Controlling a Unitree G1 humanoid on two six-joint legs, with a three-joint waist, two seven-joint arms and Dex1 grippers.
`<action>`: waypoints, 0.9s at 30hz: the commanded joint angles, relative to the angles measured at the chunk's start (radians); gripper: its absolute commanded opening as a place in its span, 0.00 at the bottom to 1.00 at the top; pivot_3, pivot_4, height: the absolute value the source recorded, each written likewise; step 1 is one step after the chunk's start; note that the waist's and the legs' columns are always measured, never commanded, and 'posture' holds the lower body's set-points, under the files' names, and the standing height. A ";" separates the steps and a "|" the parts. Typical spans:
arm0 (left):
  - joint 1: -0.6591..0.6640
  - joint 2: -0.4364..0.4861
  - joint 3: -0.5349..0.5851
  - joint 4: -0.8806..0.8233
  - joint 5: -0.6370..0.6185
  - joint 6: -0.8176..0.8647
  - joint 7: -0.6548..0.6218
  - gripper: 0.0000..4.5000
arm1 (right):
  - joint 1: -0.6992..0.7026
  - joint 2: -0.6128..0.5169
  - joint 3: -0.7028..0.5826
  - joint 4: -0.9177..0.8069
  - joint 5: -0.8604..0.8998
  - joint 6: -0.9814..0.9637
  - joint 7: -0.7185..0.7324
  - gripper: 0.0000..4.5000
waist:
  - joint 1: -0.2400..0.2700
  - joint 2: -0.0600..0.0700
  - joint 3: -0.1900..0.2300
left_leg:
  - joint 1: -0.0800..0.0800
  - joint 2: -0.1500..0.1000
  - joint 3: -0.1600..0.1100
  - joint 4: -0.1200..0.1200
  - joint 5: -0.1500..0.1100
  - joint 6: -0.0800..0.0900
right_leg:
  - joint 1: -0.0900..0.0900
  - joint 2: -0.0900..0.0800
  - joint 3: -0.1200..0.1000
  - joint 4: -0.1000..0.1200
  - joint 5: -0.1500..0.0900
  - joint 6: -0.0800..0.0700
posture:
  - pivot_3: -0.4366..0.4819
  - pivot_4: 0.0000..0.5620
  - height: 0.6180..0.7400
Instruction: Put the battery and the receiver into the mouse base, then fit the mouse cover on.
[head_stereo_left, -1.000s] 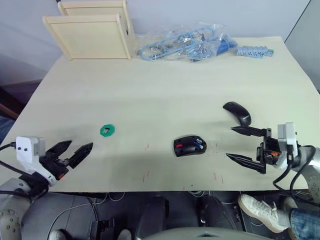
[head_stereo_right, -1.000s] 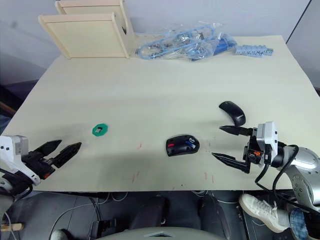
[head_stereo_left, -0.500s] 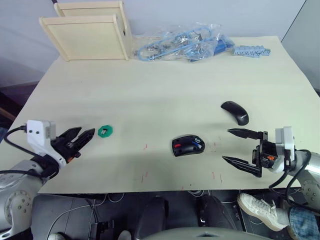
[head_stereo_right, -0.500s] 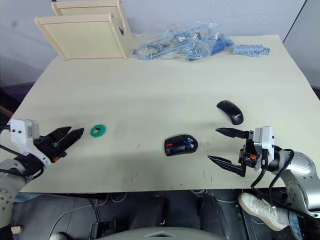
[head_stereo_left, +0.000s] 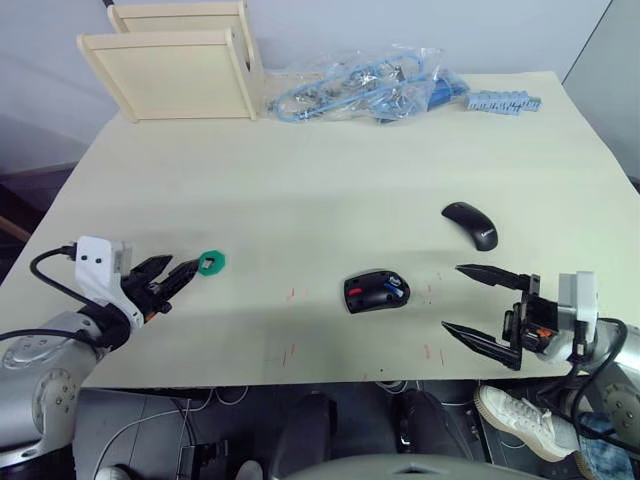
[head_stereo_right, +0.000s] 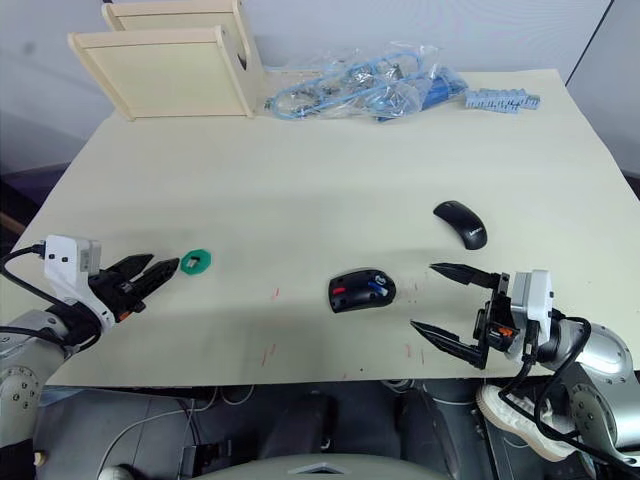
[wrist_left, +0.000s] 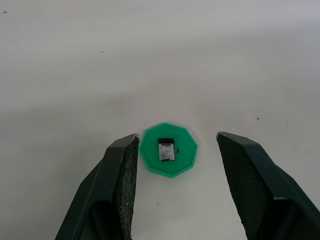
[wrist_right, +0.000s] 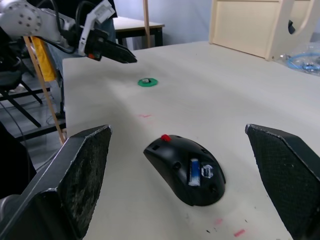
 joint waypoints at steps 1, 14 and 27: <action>-0.004 0.016 -0.001 0.011 0.025 -0.031 0.002 0.59 | 0.014 -0.009 -0.010 -0.053 0.015 -0.023 0.005 1.00 | 0.000 0.000 0.000 | 0.000 0.000 0.000 0.000 0.000 0.000 | 0.000 0.000 0.000 0.000 0.000 0.000 | 0.48 0.27 1.00; -0.036 0.008 -0.080 0.098 0.090 -0.116 -0.027 0.25 | 0.012 -0.016 0.023 -0.111 0.002 0.020 -0.059 1.00 | 0.000 0.000 0.000 | 0.000 0.000 0.000 0.000 0.000 0.000 | 0.000 0.000 0.000 0.000 0.000 0.000 | 0.48 0.27 1.00; -0.067 0.017 -0.121 0.181 0.120 -0.172 -0.069 0.25 | 0.008 -0.039 0.022 -0.142 0.020 0.053 -0.101 1.00 | 0.000 0.000 0.000 | 0.000 0.000 0.000 0.000 0.000 0.000 | 0.000 0.000 0.000 0.000 0.000 0.000 | 0.48 0.27 1.00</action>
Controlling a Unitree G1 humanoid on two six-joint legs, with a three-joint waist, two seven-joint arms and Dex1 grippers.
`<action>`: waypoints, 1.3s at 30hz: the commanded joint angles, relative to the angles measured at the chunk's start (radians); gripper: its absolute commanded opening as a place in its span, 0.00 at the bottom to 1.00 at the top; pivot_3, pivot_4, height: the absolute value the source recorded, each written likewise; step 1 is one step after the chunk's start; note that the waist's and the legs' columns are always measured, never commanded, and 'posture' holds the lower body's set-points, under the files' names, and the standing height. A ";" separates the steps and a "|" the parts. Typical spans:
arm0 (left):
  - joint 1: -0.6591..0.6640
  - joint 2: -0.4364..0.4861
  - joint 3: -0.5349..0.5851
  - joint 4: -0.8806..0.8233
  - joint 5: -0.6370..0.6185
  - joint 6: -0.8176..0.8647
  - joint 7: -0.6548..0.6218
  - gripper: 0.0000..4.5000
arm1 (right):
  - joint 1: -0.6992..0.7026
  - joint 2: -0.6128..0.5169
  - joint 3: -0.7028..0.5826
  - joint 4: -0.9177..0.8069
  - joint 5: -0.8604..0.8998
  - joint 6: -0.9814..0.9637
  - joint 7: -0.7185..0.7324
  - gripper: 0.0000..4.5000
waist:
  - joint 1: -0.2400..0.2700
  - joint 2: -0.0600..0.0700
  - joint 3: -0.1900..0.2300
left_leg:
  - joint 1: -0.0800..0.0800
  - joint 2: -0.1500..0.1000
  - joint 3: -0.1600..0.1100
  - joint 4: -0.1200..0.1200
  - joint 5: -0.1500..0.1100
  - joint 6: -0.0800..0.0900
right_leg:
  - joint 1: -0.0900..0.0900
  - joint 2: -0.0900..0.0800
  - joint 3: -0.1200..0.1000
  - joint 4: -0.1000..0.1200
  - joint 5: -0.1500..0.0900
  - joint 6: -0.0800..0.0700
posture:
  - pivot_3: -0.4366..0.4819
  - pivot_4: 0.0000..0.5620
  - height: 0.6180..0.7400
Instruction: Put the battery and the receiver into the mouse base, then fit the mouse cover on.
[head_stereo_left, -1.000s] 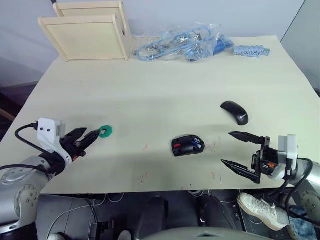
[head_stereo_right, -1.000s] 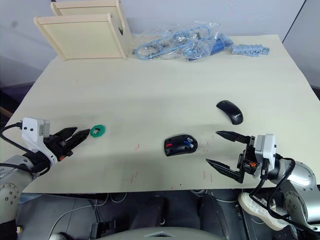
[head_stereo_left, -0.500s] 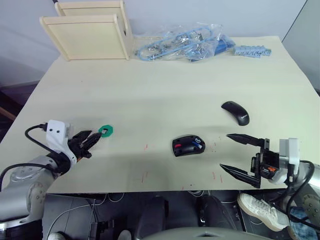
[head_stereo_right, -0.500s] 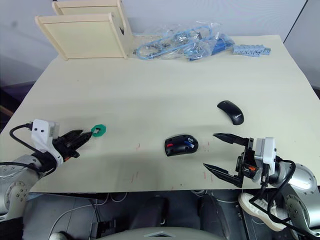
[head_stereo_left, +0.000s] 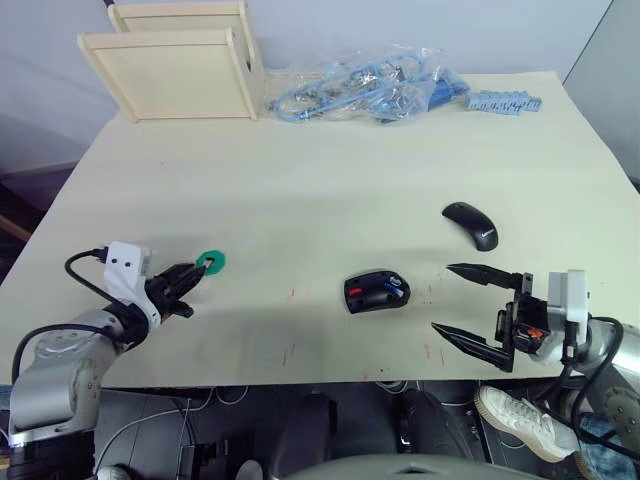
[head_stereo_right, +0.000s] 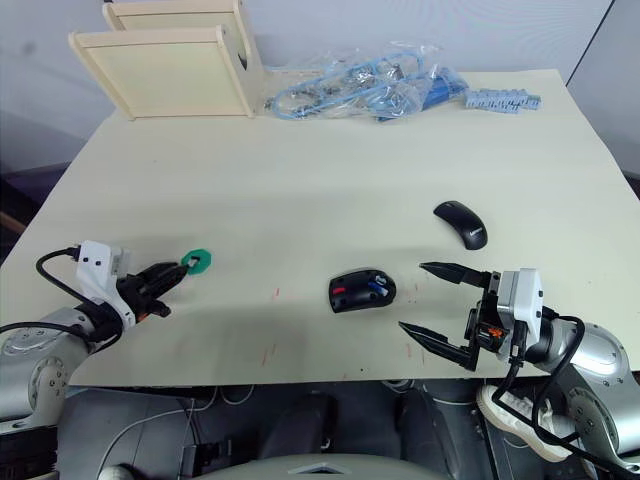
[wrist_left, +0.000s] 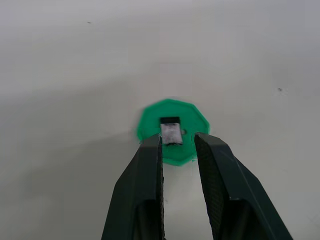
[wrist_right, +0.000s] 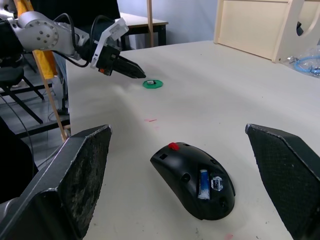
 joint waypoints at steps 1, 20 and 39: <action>-0.016 0.016 0.009 0.000 0.007 -0.033 -0.012 0.25 | 0.007 -0.008 -0.012 -0.040 0.019 0.001 -0.008 1.00 | 0.000 0.000 0.000 | 0.000 0.000 0.000 0.000 0.000 0.000 | 0.000 0.000 0.000 0.000 0.000 0.000 | 0.48 0.27 1.00; -0.062 0.012 -0.056 0.037 0.077 -0.028 0.029 0.25 | 0.038 -0.002 -0.009 -0.033 0.012 -0.015 0.001 1.00 | 0.000 0.000 0.000 | 0.000 0.000 0.000 0.000 0.000 0.000 | 0.000 0.000 0.000 0.000 0.000 0.000 | 0.48 0.27 1.00; -0.055 0.019 -0.078 0.093 0.124 -0.078 0.000 0.25 | 0.050 0.010 0.000 -0.013 0.000 -0.041 0.015 1.00 | 0.000 0.000 0.000 | 0.000 0.000 0.000 0.000 0.000 0.000 | 0.000 0.000 0.000 0.001 0.000 0.000 | 0.48 0.27 1.00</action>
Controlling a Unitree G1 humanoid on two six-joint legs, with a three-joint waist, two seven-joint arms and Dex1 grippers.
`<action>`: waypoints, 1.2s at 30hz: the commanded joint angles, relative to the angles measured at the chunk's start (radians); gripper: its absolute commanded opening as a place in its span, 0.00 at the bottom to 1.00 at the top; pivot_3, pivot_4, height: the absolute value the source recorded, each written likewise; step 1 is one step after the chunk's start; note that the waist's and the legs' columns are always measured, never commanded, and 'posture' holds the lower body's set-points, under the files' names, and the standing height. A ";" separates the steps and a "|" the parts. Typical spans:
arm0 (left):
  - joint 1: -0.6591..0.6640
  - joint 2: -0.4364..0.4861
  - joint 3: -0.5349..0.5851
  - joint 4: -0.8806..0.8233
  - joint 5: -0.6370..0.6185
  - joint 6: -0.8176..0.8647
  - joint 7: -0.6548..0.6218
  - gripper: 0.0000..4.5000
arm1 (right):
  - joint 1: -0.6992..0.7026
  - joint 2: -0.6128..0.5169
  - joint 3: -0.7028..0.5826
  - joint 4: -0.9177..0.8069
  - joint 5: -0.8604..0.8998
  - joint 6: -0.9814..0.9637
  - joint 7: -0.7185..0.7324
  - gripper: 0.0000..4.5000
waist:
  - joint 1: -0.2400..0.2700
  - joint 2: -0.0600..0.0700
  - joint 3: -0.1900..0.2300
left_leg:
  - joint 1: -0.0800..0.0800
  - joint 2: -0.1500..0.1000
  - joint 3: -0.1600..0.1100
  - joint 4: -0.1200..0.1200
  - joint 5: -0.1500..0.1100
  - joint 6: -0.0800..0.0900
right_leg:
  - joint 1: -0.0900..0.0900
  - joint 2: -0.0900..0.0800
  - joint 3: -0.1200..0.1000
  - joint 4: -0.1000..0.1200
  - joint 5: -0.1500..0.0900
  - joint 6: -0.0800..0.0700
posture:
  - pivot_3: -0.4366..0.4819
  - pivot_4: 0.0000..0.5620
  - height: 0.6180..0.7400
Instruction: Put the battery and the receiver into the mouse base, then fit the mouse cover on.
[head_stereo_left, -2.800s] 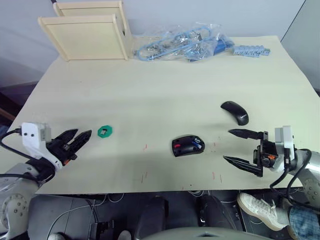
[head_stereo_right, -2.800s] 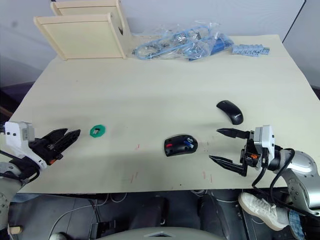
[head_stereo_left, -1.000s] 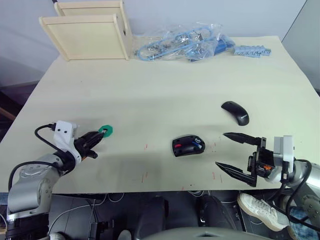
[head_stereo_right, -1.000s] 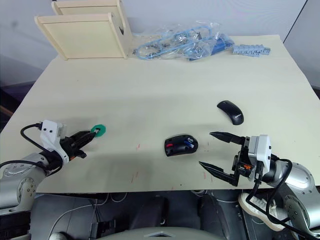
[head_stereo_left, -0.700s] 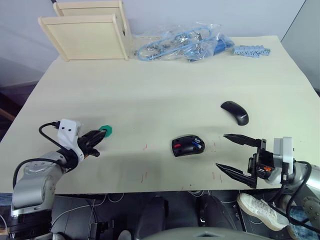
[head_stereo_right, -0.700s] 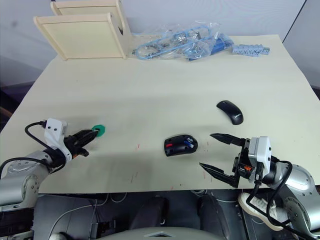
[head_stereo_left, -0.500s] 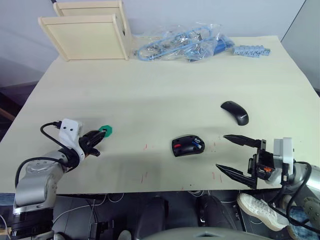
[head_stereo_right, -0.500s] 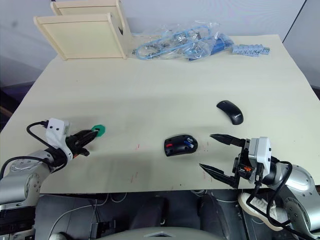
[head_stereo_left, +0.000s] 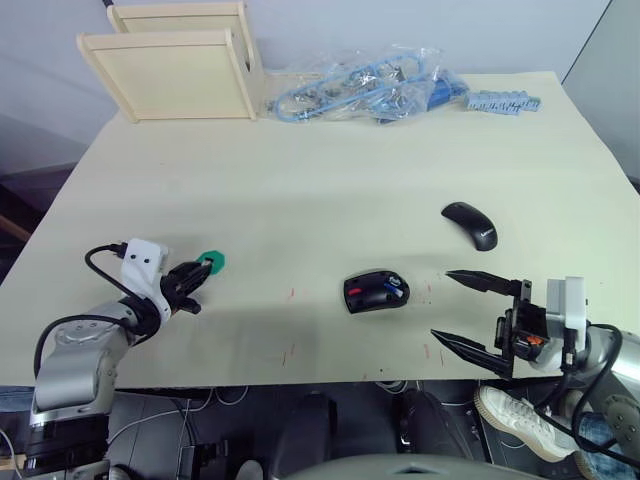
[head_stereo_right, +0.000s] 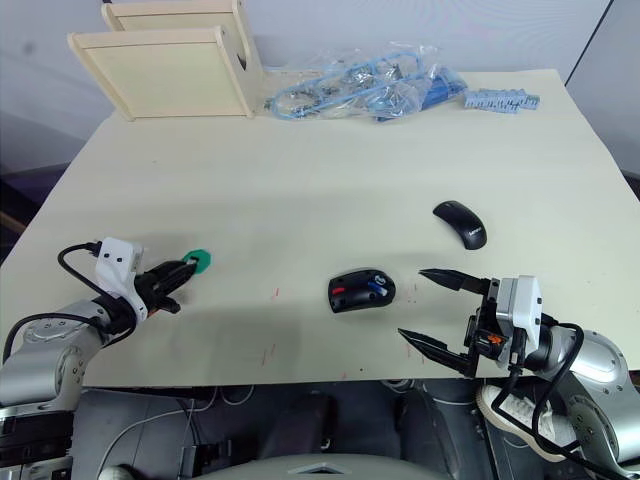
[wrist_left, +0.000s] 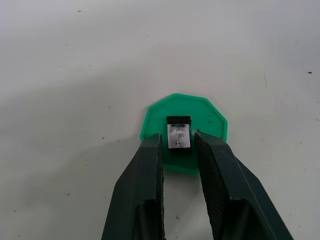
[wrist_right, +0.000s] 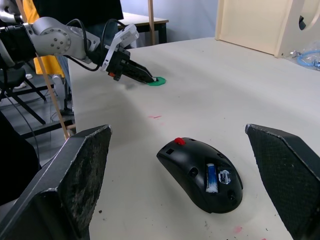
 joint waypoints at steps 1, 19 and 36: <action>0.011 0.016 -0.002 0.011 0.013 -0.015 -0.012 0.19 | 0.014 0.004 -0.008 -0.015 0.008 -0.028 0.010 1.00 | 0.000 0.000 0.000 | 0.000 0.000 0.000 0.000 0.000 0.000 | 0.000 0.000 0.000 0.000 0.000 0.000 | 0.48 0.27 1.00; 0.071 0.059 0.091 -0.061 -0.067 -0.022 -0.113 0.02 | 0.002 -0.001 -0.009 0.008 0.014 -0.034 0.028 1.00 | -0.001 0.000 0.000 | 0.000 0.001 0.000 0.000 0.000 0.000 | 0.000 0.000 0.000 0.000 0.000 0.000 | 0.48 0.27 1.00; -0.091 0.212 -0.087 -0.260 -0.156 0.036 -0.339 0.02 | -0.198 -0.025 0.039 0.015 0.066 0.237 -0.167 1.00 | 0.001 -0.001 0.001 | 0.000 -0.001 0.000 0.000 0.000 0.000 | 0.000 0.000 0.000 0.001 0.000 0.000 | 0.48 0.27 1.00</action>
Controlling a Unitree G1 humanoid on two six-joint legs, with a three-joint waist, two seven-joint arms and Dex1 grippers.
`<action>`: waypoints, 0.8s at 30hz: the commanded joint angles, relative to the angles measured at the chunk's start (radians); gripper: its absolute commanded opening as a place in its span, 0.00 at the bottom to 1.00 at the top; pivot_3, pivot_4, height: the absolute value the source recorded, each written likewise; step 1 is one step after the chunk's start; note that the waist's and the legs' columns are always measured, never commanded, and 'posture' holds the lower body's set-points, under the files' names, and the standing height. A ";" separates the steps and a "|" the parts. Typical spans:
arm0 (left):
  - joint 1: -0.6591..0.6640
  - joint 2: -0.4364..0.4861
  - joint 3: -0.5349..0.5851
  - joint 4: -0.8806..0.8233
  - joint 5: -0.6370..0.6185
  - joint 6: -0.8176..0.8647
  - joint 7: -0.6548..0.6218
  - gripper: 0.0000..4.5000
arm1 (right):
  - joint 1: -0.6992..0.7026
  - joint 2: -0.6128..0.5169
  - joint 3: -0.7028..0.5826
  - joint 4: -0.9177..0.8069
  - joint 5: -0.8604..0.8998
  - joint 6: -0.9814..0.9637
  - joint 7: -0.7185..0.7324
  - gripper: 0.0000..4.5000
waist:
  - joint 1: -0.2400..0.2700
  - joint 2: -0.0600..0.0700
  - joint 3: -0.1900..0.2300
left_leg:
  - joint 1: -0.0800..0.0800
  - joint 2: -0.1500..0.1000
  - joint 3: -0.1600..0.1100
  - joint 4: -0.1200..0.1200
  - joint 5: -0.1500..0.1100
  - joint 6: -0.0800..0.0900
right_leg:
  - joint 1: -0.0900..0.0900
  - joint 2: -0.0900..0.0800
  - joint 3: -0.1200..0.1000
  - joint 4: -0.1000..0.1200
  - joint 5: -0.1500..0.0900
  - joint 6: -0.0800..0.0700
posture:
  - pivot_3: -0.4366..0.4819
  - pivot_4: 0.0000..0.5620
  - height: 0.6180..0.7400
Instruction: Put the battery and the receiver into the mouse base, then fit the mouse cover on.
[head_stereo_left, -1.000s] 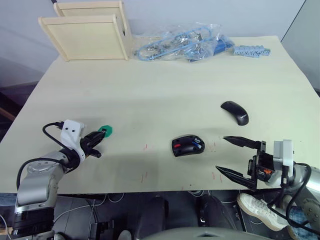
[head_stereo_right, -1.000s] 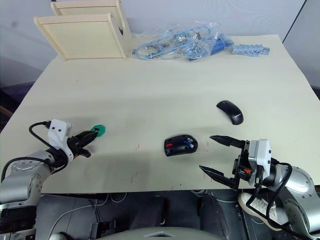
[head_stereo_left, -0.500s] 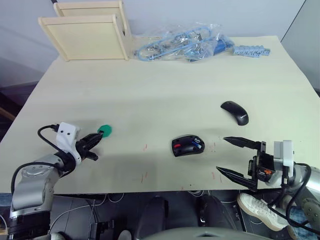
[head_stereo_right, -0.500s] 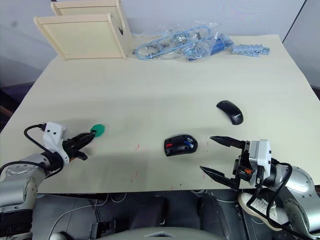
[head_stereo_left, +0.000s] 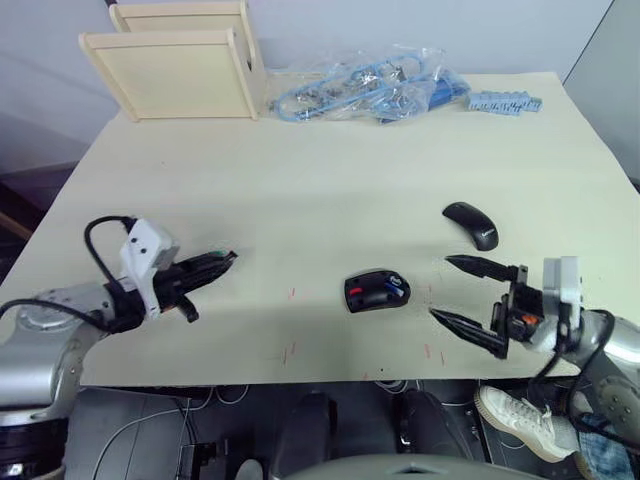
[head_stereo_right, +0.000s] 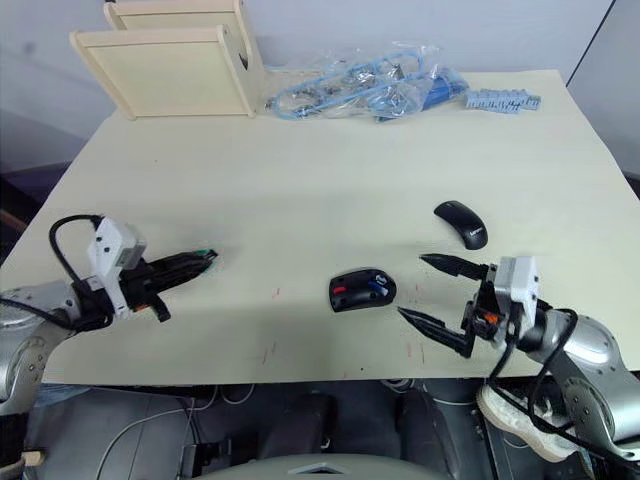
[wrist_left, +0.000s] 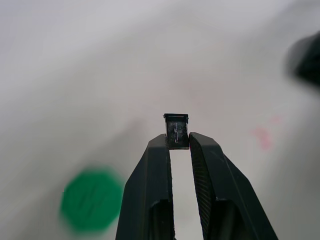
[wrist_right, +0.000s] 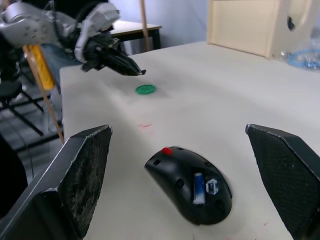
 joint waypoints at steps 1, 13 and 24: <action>-0.071 0.024 -0.073 -0.047 -0.001 -0.006 -0.033 0.02 | -0.063 -0.012 0.013 -0.021 0.005 0.063 -0.050 1.00 | -0.001 0.000 0.000 | -0.001 0.000 0.000 0.000 0.000 0.000 | 0.000 0.000 0.000 0.000 0.000 0.000 | 0.48 0.27 1.00; -0.399 -0.033 -0.374 -0.007 0.096 -0.036 -0.099 0.02 | -0.437 -0.005 0.085 0.086 0.183 0.603 -0.254 1.00 | -0.004 -0.001 0.001 | -0.003 -0.002 0.002 0.000 0.000 0.000 | -0.004 0.001 0.000 0.002 0.000 0.000 | 0.48 0.27 1.00; -0.553 -0.149 -0.493 0.085 0.184 -0.153 -0.146 0.02 | -0.789 0.221 -0.018 0.359 0.353 1.094 -0.529 1.00 | -0.005 -0.001 0.001 | -0.017 -0.002 0.002 0.002 0.001 0.000 | -0.016 0.002 -0.002 0.003 0.001 0.000 | 0.48 0.27 1.00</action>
